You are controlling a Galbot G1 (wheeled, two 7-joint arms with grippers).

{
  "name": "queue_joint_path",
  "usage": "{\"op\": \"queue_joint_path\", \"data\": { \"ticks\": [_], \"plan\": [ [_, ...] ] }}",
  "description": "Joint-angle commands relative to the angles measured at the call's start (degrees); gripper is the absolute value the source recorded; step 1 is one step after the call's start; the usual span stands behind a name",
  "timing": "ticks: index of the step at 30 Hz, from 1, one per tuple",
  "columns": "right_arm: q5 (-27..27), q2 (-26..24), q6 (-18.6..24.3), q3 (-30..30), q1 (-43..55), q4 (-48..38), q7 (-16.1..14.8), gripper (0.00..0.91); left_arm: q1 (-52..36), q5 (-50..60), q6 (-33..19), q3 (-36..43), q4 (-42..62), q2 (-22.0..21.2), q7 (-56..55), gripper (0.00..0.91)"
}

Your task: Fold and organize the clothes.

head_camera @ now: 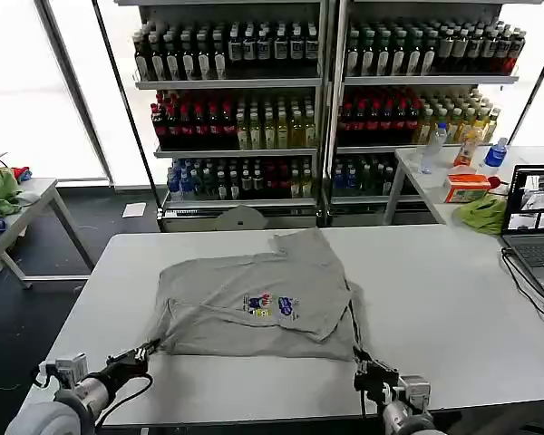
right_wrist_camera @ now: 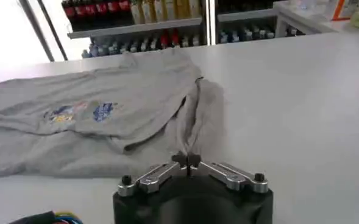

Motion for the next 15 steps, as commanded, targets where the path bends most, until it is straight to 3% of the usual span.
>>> {"op": "queue_joint_path", "data": {
  "ticks": [1,9,15],
  "plan": [
    [-0.6,-1.8,1.0,3.5,-8.2,4.6,-1.8,0.000,13.5,2.1,0.0,-7.3,-9.3,-5.3,1.0,0.010],
    [-0.4,-5.0,2.5,5.5,-11.0,5.3,-2.8,0.000,22.3,4.7,0.0,-10.2,-12.3,-7.7,3.1,0.010],
    [-0.5,-5.8,3.2,5.5,-11.7,5.0,-3.0,0.000,23.2,6.2,0.0,-10.0,-11.8,-7.8,3.9,0.010]
  ]
}}
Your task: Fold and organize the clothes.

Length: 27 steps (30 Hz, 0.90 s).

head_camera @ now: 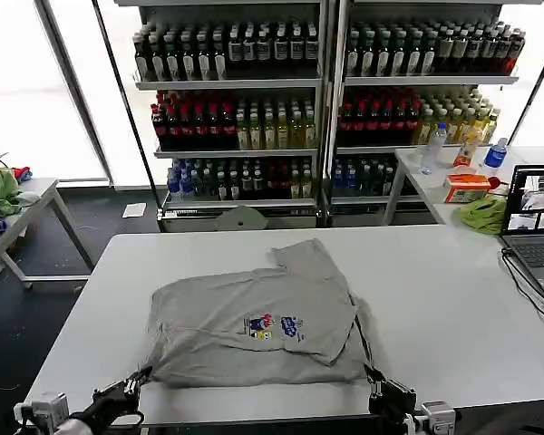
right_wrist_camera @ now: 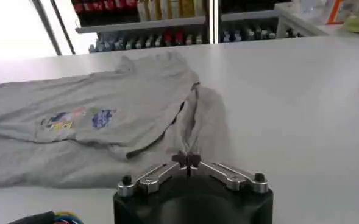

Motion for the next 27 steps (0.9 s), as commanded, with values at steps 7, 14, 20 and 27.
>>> {"op": "queue_joint_path", "data": {
  "ticks": [7,14,20,27],
  "plan": [
    [0.3,-2.3,-1.5,1.0,-3.5,2.8,-0.7,0.907,5.8,2.8,-0.1,-3.5,-0.8,-0.9,1.6,0.907],
    [2.4,-3.1,-3.8,3.8,-2.0,4.0,-1.6,0.907,3.7,2.5,-0.1,-7.4,0.2,2.1,1.7,0.907],
    [3.9,-2.7,-5.2,9.3,4.9,2.5,-2.7,0.907,-3.7,1.6,-0.1,-9.5,3.3,4.9,2.0,0.907],
    [2.2,-4.7,-5.4,4.6,27.5,-9.1,-11.6,0.907,-15.7,-0.5,-0.1,-4.8,11.9,11.0,7.5,0.907]
  ]
}}
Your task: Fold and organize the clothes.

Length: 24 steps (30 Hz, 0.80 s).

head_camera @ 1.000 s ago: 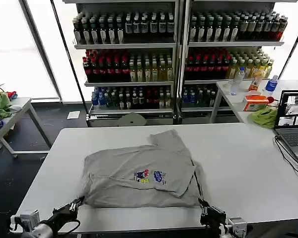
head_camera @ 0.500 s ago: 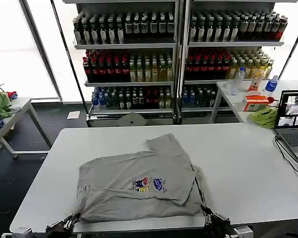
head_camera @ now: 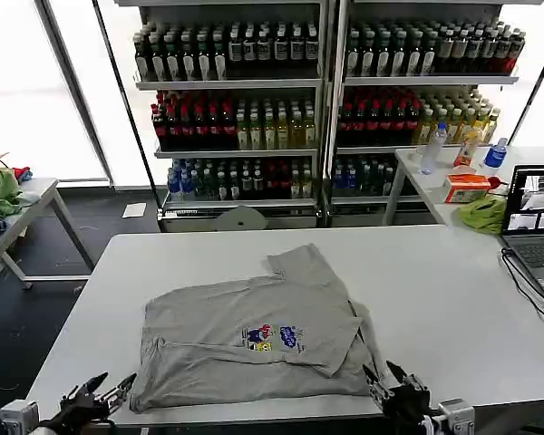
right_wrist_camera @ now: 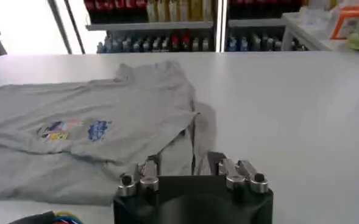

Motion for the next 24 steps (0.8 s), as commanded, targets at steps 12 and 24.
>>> {"op": "queue_joint_path", "data": {
  "ticks": [12,24],
  "plan": [
    [0.4,2.9,-1.1,-22.4,55.9,-43.9,-13.9,0.907,-39.4,-6.0,-0.1,21.1,30.2,16.5,6.8,0.907],
    [-2.5,10.8,-0.9,-28.0,69.6,-61.8,-15.9,0.907,-53.4,-5.3,-0.1,34.8,42.0,13.3,7.3,0.907]
  ]
}}
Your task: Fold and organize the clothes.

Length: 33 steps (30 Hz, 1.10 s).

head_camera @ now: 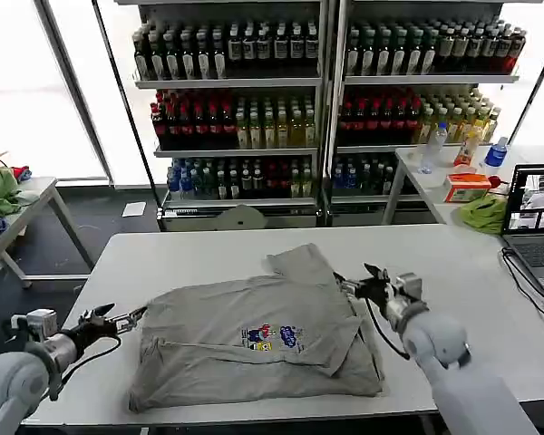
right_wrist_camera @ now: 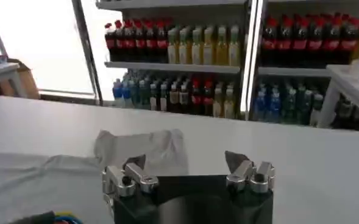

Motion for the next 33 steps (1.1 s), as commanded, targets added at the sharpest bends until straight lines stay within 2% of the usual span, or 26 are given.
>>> {"op": "queue_joint_path", "data": {
  "ticks": [1,11,20,21,22,24,27,33],
  "plan": [
    [-1.5,5.7,-0.1,-6.8,17.2,-19.5,-2.8,0.907,-18.1,-0.4,0.0,14.9,14.7,0.6,1.0,0.907],
    [-2.2,9.1,0.0,-6.8,18.7,-27.6,-2.9,0.907,-19.8,1.4,-0.1,17.8,16.6,-1.8,1.1,0.907],
    [-2.7,11.1,0.0,-7.7,18.4,-30.7,-3.2,0.907,-19.2,1.7,-0.1,17.5,16.9,-1.9,1.5,0.907],
    [-2.7,11.3,0.0,-7.8,18.4,-30.8,-3.2,0.736,-19.1,1.7,-0.1,17.4,16.9,-1.8,1.6,0.907],
    [-3.1,11.5,0.0,-8.3,18.4,-31.0,-3.2,0.635,-19.0,1.7,0.0,17.3,16.8,-1.7,1.6,0.907],
    [-3.8,11.7,0.0,-8.8,18.4,-31.2,-3.4,0.071,-18.5,1.6,0.0,17.0,16.6,-1.2,2.1,0.907],
    [-3.9,12.4,0.0,-9.2,18.6,-32.5,-3.4,0.000,-17.5,1.6,0.0,16.5,15.9,-0.5,2.8,0.907],
    [-3.5,12.9,0.0,-9.3,18.4,-32.5,-3.7,0.000,-15.8,1.5,0.0,14.9,15.1,0.1,3.5,0.907]
  ]
}}
